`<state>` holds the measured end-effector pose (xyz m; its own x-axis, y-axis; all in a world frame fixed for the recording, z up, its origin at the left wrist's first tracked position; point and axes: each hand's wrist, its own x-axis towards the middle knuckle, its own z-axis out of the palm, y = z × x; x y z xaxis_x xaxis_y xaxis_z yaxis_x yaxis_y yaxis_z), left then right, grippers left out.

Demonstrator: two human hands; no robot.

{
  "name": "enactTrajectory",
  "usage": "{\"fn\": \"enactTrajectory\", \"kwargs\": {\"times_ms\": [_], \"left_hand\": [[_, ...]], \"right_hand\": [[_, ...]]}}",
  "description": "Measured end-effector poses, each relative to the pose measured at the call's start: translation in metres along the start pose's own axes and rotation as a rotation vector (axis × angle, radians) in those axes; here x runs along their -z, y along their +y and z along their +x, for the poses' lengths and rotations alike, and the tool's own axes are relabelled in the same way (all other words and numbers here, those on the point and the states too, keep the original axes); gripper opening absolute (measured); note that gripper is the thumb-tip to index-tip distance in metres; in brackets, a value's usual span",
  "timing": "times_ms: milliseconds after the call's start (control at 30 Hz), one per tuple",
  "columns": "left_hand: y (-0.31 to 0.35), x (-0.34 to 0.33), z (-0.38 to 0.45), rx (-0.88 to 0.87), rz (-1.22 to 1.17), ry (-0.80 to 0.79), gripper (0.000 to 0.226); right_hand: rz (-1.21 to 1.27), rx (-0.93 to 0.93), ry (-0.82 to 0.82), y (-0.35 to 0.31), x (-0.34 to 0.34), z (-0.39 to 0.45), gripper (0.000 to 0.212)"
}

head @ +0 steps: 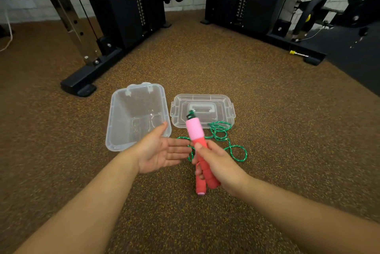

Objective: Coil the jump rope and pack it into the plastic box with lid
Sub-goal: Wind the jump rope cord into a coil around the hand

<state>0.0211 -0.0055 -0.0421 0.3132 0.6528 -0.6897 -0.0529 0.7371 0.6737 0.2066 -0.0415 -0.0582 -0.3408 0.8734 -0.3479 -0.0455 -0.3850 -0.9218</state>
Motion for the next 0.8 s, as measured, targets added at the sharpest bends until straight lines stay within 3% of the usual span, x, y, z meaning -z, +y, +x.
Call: {"fn": "enactTrajectory", "kwargs": {"times_ms": [200,367,700,800], "left_hand": [[0.01,-0.004,-0.015,-0.107,-0.22,-0.155,0.093],[0.016,-0.008,-0.022,-0.217,-0.178,-0.173,0.05],[0.021,-0.009,-0.025,-0.29,-0.248,-0.281,0.042],[0.021,-0.008,-0.033,-0.249,-0.216,-0.364,0.04]], "right_hand": [[-0.164,0.073,-0.279,0.009,-0.017,-0.024,0.006],[-0.335,0.059,-0.468,0.028,-0.015,-0.031,0.008],[-0.556,0.113,-0.433,0.043,-0.009,-0.016,0.009],[-0.602,0.126,-0.402,0.037,-0.002,-0.011,0.032]]}}
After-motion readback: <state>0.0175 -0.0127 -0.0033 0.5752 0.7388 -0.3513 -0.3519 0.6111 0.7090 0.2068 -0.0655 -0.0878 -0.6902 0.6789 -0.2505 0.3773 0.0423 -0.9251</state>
